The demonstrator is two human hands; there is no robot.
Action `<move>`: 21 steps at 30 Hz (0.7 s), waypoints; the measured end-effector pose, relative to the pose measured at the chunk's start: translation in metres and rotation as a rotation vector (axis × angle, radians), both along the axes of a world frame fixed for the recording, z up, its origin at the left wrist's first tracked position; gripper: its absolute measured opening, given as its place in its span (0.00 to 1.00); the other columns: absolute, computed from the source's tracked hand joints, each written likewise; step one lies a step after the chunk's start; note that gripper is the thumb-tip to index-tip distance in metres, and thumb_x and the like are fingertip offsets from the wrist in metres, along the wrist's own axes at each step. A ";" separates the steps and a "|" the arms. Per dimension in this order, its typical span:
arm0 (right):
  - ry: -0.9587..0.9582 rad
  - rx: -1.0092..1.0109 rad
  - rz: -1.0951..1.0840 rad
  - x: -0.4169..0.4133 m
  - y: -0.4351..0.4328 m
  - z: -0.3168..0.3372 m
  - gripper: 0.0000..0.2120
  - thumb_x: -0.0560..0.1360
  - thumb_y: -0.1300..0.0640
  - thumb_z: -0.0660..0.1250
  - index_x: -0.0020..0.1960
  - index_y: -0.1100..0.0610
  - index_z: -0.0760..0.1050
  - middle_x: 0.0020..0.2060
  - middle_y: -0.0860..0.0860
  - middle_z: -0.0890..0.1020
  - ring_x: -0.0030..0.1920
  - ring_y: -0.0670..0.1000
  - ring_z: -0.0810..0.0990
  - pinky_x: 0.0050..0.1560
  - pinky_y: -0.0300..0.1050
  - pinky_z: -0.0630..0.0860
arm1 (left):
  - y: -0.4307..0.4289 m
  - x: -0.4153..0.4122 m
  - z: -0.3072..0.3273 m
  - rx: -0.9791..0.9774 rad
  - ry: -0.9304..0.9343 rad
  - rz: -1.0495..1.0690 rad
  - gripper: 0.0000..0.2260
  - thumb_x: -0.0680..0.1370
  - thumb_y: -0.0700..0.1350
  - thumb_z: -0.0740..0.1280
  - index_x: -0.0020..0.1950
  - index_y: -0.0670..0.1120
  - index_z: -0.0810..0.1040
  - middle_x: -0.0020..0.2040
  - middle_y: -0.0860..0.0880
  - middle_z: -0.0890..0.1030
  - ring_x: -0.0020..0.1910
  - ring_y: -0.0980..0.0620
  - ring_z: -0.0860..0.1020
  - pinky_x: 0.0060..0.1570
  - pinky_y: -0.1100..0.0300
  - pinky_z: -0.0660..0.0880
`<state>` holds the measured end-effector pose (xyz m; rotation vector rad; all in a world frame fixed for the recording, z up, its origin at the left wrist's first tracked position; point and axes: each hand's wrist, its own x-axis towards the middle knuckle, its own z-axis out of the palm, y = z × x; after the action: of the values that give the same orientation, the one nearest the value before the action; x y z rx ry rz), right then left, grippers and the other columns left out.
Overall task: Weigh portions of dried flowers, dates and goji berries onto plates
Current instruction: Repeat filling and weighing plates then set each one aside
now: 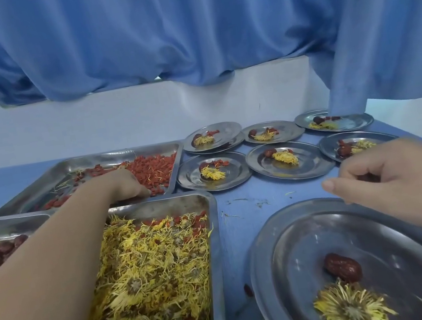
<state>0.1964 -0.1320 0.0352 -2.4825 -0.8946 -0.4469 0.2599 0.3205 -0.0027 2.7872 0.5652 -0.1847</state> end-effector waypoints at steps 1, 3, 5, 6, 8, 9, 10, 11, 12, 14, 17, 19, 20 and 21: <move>-0.011 0.005 -0.004 -0.001 0.000 0.000 0.23 0.71 0.39 0.64 0.32 0.59 0.71 0.20 0.47 0.65 0.23 0.44 0.63 0.25 0.36 0.62 | 0.000 0.000 0.003 -0.003 0.019 -0.009 0.11 0.73 0.51 0.71 0.46 0.44 0.85 0.45 0.46 0.82 0.41 0.48 0.78 0.50 0.52 0.75; -0.025 0.011 -0.008 -0.001 0.000 0.002 0.23 0.71 0.39 0.64 0.32 0.59 0.72 0.21 0.49 0.66 0.23 0.44 0.64 0.25 0.36 0.62 | -0.003 -0.001 0.006 0.011 0.050 -0.025 0.06 0.73 0.47 0.71 0.45 0.45 0.83 0.44 0.48 0.82 0.40 0.47 0.78 0.49 0.53 0.77; -0.028 0.008 -0.010 -0.002 0.001 0.002 0.23 0.71 0.39 0.64 0.33 0.60 0.73 0.21 0.49 0.66 0.23 0.44 0.64 0.25 0.36 0.62 | -0.008 -0.001 0.008 0.008 0.062 -0.028 0.04 0.74 0.43 0.71 0.45 0.44 0.83 0.41 0.47 0.80 0.36 0.48 0.75 0.41 0.55 0.76; -0.031 0.003 -0.009 -0.002 0.001 0.002 0.23 0.71 0.40 0.64 0.33 0.60 0.73 0.21 0.50 0.67 0.23 0.44 0.64 0.25 0.36 0.62 | -0.009 0.000 0.009 0.000 0.062 -0.022 0.04 0.74 0.41 0.70 0.46 0.42 0.83 0.39 0.46 0.79 0.33 0.48 0.73 0.36 0.56 0.75; -0.031 -0.004 -0.005 -0.003 0.001 0.001 0.23 0.71 0.40 0.64 0.32 0.60 0.72 0.22 0.51 0.67 0.23 0.44 0.63 0.25 0.37 0.62 | -0.012 0.002 0.009 -0.009 0.078 -0.018 0.06 0.75 0.37 0.67 0.46 0.42 0.84 0.37 0.45 0.78 0.28 0.50 0.70 0.30 0.59 0.72; -0.027 -0.006 -0.004 -0.004 0.001 0.001 0.23 0.72 0.40 0.64 0.32 0.60 0.72 0.22 0.51 0.67 0.23 0.44 0.63 0.25 0.37 0.62 | -0.012 0.002 0.009 -0.003 0.089 -0.022 0.07 0.75 0.36 0.65 0.46 0.41 0.84 0.36 0.45 0.77 0.26 0.50 0.69 0.28 0.60 0.71; -0.021 -0.008 -0.002 -0.004 0.001 0.001 0.23 0.72 0.40 0.64 0.32 0.60 0.71 0.22 0.51 0.67 0.23 0.44 0.63 0.25 0.37 0.62 | -0.013 0.003 0.009 0.009 0.093 -0.031 0.08 0.74 0.35 0.64 0.45 0.40 0.83 0.34 0.46 0.76 0.25 0.51 0.68 0.27 0.60 0.70; -0.014 -0.008 -0.003 -0.004 0.001 0.001 0.23 0.72 0.40 0.64 0.32 0.60 0.71 0.21 0.50 0.66 0.23 0.44 0.63 0.25 0.37 0.61 | -0.014 0.003 0.009 0.032 0.091 -0.044 0.08 0.74 0.35 0.63 0.44 0.40 0.83 0.33 0.47 0.75 0.24 0.51 0.68 0.27 0.60 0.70; -0.007 -0.007 -0.005 -0.004 0.002 0.001 0.23 0.72 0.40 0.64 0.32 0.60 0.71 0.21 0.49 0.65 0.23 0.44 0.63 0.25 0.37 0.61 | -0.015 0.002 0.009 0.063 0.084 -0.065 0.09 0.74 0.35 0.62 0.42 0.42 0.82 0.34 0.47 0.75 0.26 0.50 0.69 0.28 0.59 0.71; -0.005 -0.010 -0.013 -0.004 0.002 0.002 0.22 0.72 0.41 0.64 0.32 0.60 0.72 0.20 0.47 0.64 0.23 0.44 0.63 0.25 0.36 0.61 | -0.016 0.003 0.007 0.112 0.071 -0.107 0.09 0.74 0.35 0.62 0.41 0.45 0.80 0.37 0.47 0.76 0.31 0.49 0.71 0.35 0.55 0.75; -0.003 -0.012 -0.012 -0.004 0.002 0.002 0.22 0.72 0.41 0.64 0.33 0.60 0.73 0.20 0.48 0.64 0.23 0.44 0.62 0.25 0.36 0.61 | -0.015 0.005 0.006 0.116 0.063 -0.121 0.07 0.75 0.37 0.62 0.42 0.44 0.79 0.39 0.47 0.77 0.36 0.48 0.73 0.43 0.51 0.78; -0.001 -0.007 -0.014 -0.004 0.001 0.003 0.22 0.72 0.41 0.64 0.33 0.60 0.72 0.20 0.48 0.64 0.23 0.44 0.62 0.26 0.36 0.62 | -0.016 0.005 0.006 0.104 0.070 -0.116 0.07 0.77 0.44 0.65 0.46 0.42 0.81 0.41 0.47 0.80 0.38 0.47 0.77 0.47 0.52 0.77; -0.002 -0.005 -0.013 -0.004 0.002 0.003 0.22 0.72 0.41 0.64 0.33 0.60 0.72 0.20 0.48 0.64 0.23 0.45 0.63 0.26 0.36 0.62 | -0.018 0.005 0.007 0.106 0.091 -0.112 0.10 0.77 0.48 0.65 0.49 0.44 0.82 0.45 0.48 0.82 0.43 0.47 0.79 0.52 0.51 0.77; -0.004 -0.003 -0.012 -0.005 0.002 0.003 0.22 0.72 0.41 0.64 0.33 0.60 0.72 0.20 0.47 0.64 0.23 0.45 0.63 0.25 0.35 0.62 | -0.019 0.004 0.009 0.114 0.118 -0.111 0.12 0.77 0.51 0.65 0.51 0.45 0.82 0.48 0.48 0.83 0.47 0.48 0.80 0.57 0.49 0.75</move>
<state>0.1918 -0.1303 0.0379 -2.4914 -0.8832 -0.4554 0.2639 0.3012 0.0061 2.9354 0.4616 -0.3528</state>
